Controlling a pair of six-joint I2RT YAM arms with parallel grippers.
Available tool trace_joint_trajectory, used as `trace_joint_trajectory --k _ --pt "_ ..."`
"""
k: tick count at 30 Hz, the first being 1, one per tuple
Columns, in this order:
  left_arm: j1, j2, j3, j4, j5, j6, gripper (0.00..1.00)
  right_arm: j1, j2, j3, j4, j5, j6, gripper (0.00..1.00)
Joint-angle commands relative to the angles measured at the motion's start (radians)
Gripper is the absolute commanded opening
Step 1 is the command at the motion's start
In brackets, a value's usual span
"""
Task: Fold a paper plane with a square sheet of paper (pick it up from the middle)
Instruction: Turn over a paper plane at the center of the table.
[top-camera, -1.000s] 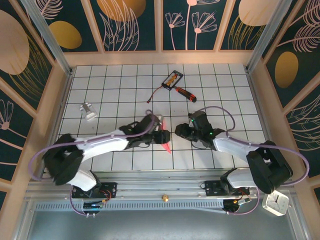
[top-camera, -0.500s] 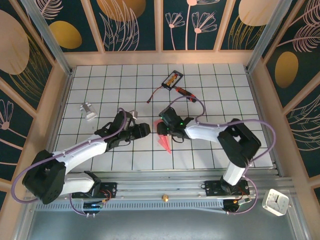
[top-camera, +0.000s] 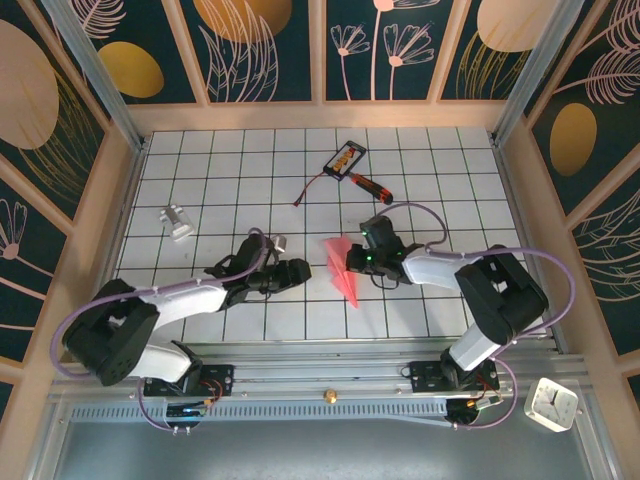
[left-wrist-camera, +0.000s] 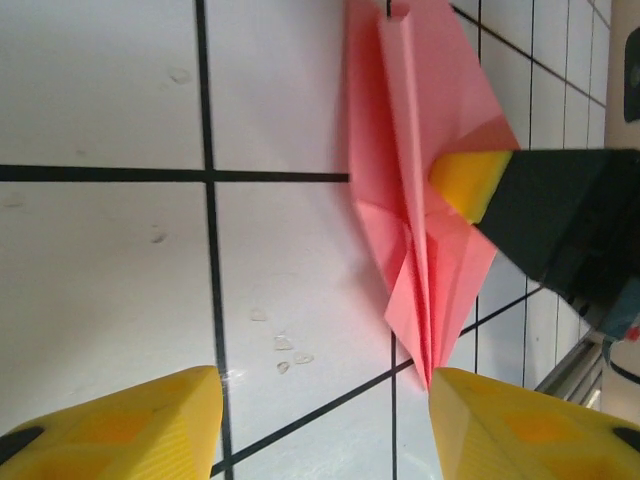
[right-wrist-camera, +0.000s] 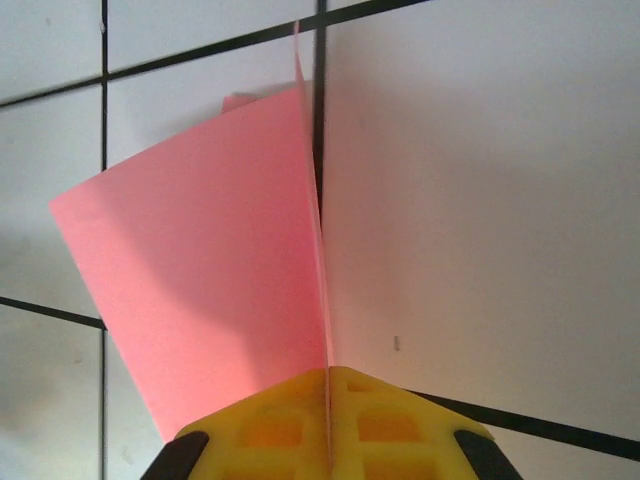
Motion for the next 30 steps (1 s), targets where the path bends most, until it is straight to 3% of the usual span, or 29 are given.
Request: trace_joint_trajectory --k 1,5,19,30 --pt "-0.015 0.085 0.057 0.116 0.043 -0.027 0.54 -0.051 -0.035 -0.066 0.176 -0.209 0.058 0.0" --pt "-0.026 0.18 0.096 0.203 0.092 -0.053 0.53 -0.106 -0.052 -0.142 0.285 -0.31 0.116 0.0" --pt "-0.04 0.286 0.129 0.345 0.177 -0.112 0.51 -0.125 -0.057 -0.171 0.319 -0.326 0.144 0.0" --pt "-0.04 0.377 0.179 0.348 0.164 -0.098 0.29 -0.124 -0.05 -0.184 0.365 -0.341 0.178 0.0"
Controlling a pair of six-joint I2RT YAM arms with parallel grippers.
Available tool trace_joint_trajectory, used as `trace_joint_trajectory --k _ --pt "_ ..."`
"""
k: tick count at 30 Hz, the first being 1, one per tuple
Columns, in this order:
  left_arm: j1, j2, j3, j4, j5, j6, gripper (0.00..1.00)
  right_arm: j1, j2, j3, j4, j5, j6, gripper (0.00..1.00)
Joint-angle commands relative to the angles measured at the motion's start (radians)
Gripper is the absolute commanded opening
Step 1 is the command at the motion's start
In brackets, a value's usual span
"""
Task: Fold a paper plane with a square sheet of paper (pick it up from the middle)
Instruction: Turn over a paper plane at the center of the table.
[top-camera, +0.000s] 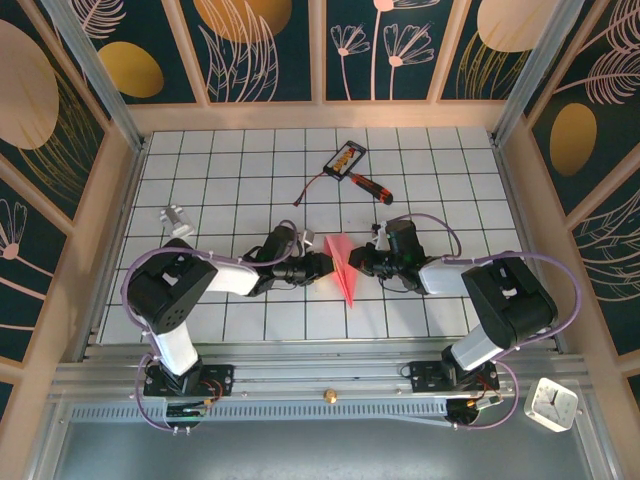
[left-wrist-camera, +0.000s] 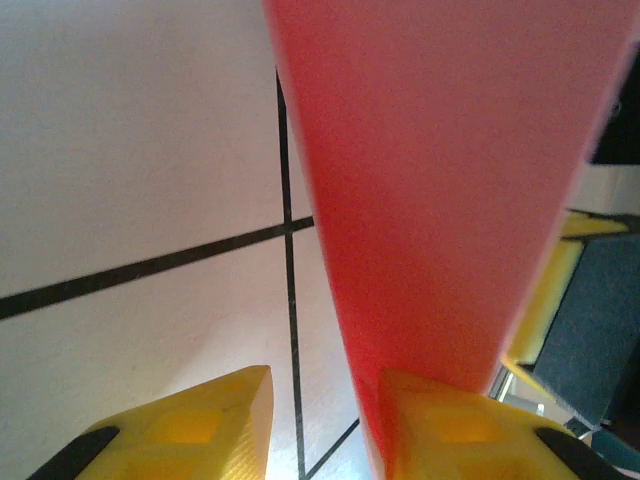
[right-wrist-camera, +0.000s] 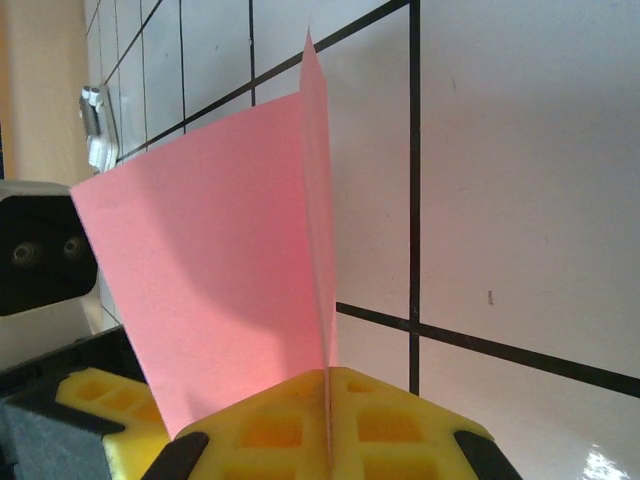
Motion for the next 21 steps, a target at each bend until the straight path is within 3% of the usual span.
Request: trace_joint_trajectory --k 1,5,11,21 --pt "-0.003 0.02 0.03 0.042 0.01 0.012 0.25 -0.007 -0.009 -0.019 0.038 -0.01 0.019 0.0" --pt "0.002 0.015 0.03 0.046 0.001 0.013 0.1 -0.012 -0.008 -0.031 0.029 0.015 0.014 0.0" --pt "0.027 -0.014 0.017 -0.002 -0.023 0.042 0.01 -0.032 0.0 -0.055 0.037 0.035 0.005 0.0" --pt "0.041 -0.008 0.013 -0.061 -0.055 0.06 0.0 -0.043 0.035 -0.07 0.083 0.033 0.014 0.0"
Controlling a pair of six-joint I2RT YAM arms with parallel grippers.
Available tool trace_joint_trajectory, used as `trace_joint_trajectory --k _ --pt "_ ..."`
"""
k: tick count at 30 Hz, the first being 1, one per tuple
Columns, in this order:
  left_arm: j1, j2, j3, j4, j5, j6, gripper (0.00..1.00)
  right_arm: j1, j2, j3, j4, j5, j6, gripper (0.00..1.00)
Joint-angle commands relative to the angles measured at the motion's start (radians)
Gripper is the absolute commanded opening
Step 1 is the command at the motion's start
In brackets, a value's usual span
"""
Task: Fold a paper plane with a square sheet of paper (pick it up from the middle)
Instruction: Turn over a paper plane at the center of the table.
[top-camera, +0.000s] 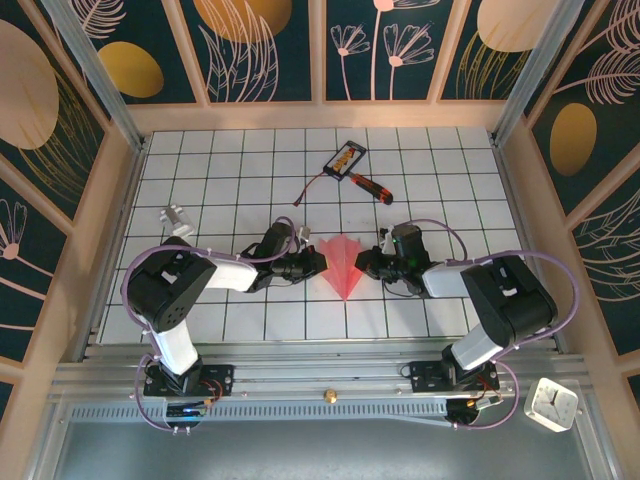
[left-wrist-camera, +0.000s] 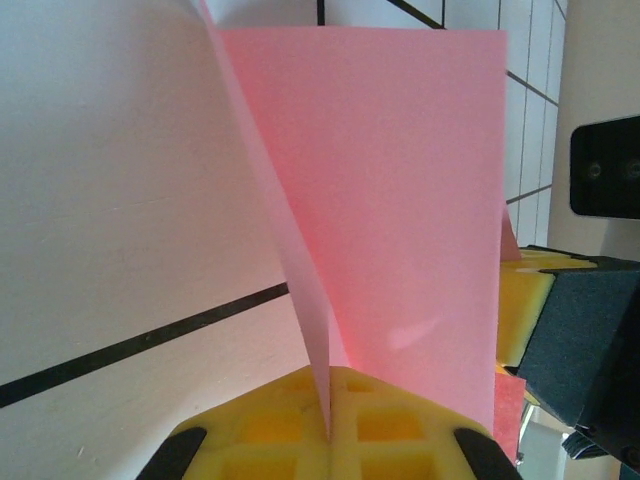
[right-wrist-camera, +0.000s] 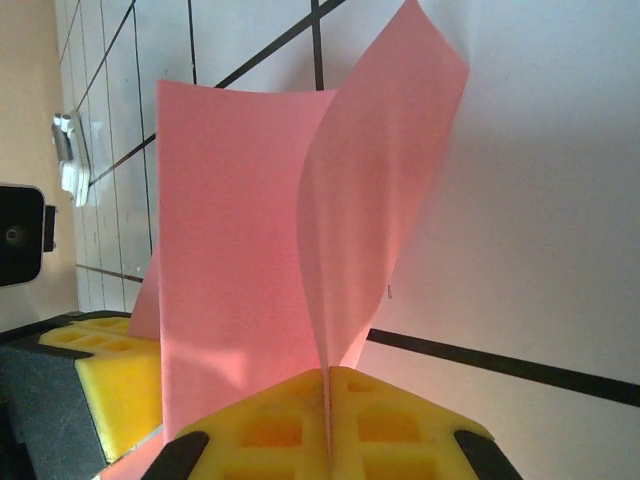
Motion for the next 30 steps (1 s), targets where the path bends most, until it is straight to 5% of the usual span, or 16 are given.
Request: trace_joint_trajectory --k 1,16,30 --pt "0.007 -0.006 0.0 -0.012 -0.02 0.018 0.0 -0.006 0.031 -0.013 0.043 0.001 0.01 0.0" --pt "0.008 0.036 0.008 0.018 0.022 0.005 0.18 -0.034 0.026 -0.02 0.02 -0.01 -0.015 0.18" --pt "0.014 -0.099 -0.038 -0.03 -0.012 0.017 0.49 -0.116 -0.085 -0.005 -0.096 -0.036 -0.08 0.25"
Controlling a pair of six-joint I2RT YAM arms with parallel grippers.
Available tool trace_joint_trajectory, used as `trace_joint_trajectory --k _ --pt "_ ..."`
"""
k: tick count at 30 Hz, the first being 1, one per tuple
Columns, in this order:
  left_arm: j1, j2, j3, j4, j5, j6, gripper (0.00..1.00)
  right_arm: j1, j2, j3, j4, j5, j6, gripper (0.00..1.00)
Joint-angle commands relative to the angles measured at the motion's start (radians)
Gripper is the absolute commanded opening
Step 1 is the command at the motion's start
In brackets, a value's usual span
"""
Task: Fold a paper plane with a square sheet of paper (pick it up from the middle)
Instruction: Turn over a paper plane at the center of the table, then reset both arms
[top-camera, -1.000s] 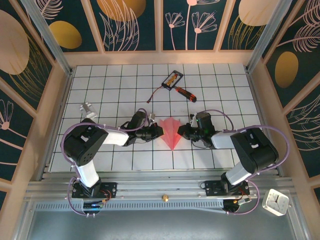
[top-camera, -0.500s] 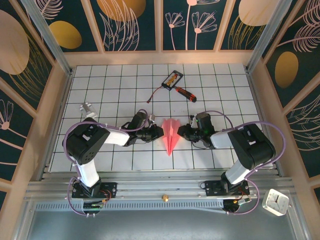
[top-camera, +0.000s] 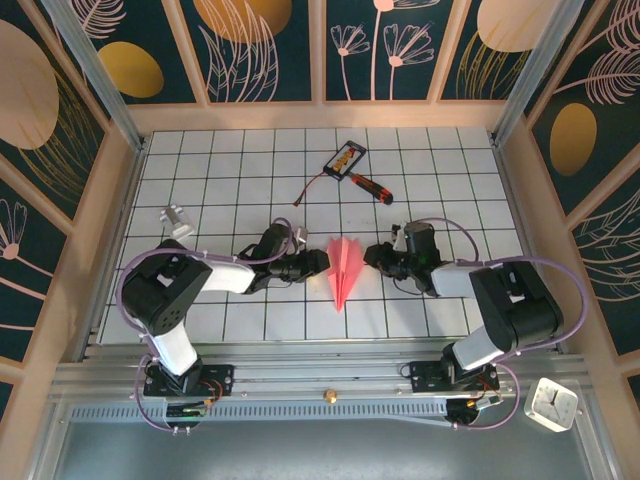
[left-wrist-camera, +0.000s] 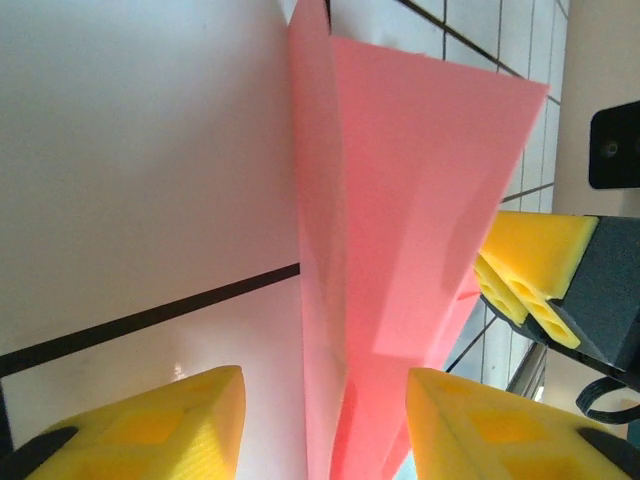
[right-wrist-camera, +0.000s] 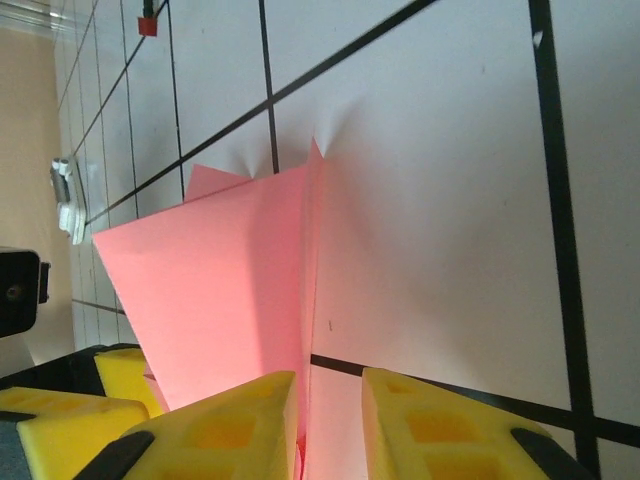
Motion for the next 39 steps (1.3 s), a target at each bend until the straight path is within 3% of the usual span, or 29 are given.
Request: trace_joint_trajectory --k 1,7,10,15,18,19,21,23,25,28,33,35,39 --pt "0.012 -0.062 -0.014 -0.024 -0.008 0.015 0.51 -0.019 -0.037 0.008 -0.051 -0.024 -0.038 0.26" --pt "0.044 -0.15 -0.017 -0.115 -0.046 0.083 0.6 -0.073 -0.124 0.011 -0.13 -0.011 -0.073 0.28" --pt "0.08 -0.243 -0.009 -0.225 -0.155 0.18 0.64 -0.103 -0.21 0.06 -0.282 0.12 -0.164 0.3" --pt "0.134 -0.43 0.011 -0.396 -0.552 0.407 0.87 -0.106 -0.29 0.168 -0.446 0.592 -0.337 0.49" --pt "0.167 -0.537 -0.024 -0.389 -0.84 0.532 0.99 -0.107 -0.29 0.159 -0.368 0.879 -0.417 0.79" --pt "0.177 -0.579 -0.052 -0.359 -0.942 0.585 0.99 -0.112 -0.284 0.142 -0.317 0.954 -0.444 0.95" --pt "0.186 -0.657 -0.133 -0.253 -1.127 0.7 0.99 -0.111 -0.263 0.1 -0.206 1.096 -0.484 0.99" --pt "0.211 -0.727 -0.233 -0.086 -1.226 0.861 0.99 -0.114 -0.222 0.049 -0.067 1.187 -0.566 0.99" --pt "0.268 -0.774 -0.328 0.068 -1.222 0.969 0.99 -0.133 -0.175 0.013 0.039 1.196 -0.61 0.99" --pt "0.372 -0.761 -0.405 0.179 -1.165 0.938 0.99 -0.155 -0.124 -0.087 0.286 1.111 -0.675 0.99" --pt "0.515 -0.545 -0.473 0.409 -1.01 0.876 0.99 -0.202 -0.12 -0.15 0.522 0.92 -0.696 0.98" --pt "0.533 -0.488 -0.422 0.372 -0.948 0.89 0.99 -0.234 -0.115 -0.17 0.592 0.855 -0.681 0.98" --pt "0.562 -0.42 -0.437 0.563 -0.871 0.912 0.99 -0.28 -0.112 -0.19 0.651 0.766 -0.696 0.97"
